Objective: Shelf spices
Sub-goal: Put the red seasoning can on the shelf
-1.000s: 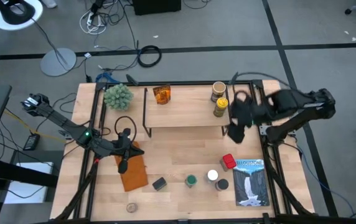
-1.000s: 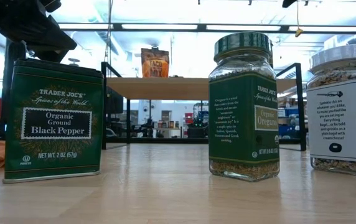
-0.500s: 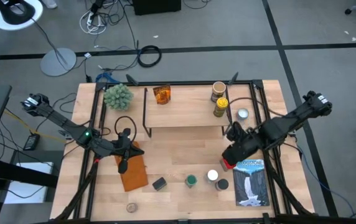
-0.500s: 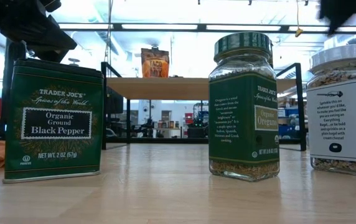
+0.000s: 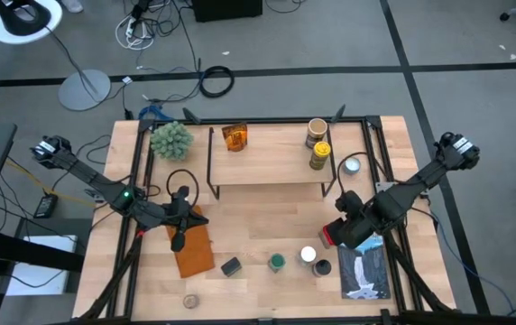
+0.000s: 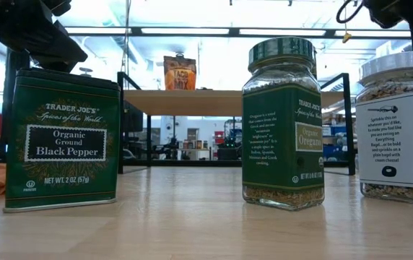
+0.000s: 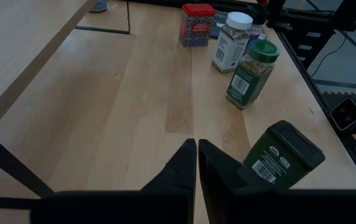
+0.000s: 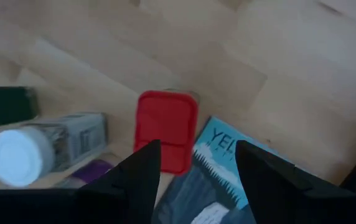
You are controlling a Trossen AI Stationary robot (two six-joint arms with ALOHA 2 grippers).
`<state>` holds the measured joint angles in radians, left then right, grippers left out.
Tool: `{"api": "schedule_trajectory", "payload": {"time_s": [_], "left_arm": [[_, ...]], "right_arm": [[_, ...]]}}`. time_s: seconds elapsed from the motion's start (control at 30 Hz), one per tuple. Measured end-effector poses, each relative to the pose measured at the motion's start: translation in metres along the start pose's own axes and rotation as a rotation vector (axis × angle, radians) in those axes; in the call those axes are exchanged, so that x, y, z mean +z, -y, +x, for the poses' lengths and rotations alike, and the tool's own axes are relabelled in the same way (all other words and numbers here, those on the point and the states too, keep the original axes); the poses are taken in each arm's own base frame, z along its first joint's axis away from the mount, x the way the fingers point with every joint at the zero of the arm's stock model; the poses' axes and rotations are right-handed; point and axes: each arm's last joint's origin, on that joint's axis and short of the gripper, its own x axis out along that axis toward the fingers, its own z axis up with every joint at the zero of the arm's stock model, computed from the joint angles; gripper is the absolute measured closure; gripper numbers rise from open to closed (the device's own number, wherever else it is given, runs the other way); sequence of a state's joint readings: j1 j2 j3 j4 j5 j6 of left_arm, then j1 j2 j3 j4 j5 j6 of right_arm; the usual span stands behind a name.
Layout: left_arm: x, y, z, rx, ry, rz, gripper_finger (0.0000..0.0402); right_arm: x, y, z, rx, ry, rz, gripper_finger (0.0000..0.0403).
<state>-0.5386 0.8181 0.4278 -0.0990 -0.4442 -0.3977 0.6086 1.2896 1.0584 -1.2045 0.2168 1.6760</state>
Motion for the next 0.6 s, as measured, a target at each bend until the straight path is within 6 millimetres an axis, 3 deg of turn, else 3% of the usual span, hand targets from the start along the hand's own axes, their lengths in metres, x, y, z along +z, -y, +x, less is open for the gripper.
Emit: {"api": "schedule_trajectory", "payload": {"time_s": [0.23,0.4,0.6], "left_arm": [[0.000,0.000,0.000,0.000,-0.001,0.000,0.0381],[0.000,0.000,0.000,0.001,-0.001,0.000,0.0381],[0.000,0.000,0.000,0.000,0.000,0.000,0.0381]], "right_arm": [[-0.001,-0.001,0.013,-0.051,0.081,-0.119,0.0196],[0.004,0.000,0.016,-0.084,0.081,-0.110,0.0193],[0.009,0.000,0.017,-0.095,0.066,-0.104,0.0162]]}}
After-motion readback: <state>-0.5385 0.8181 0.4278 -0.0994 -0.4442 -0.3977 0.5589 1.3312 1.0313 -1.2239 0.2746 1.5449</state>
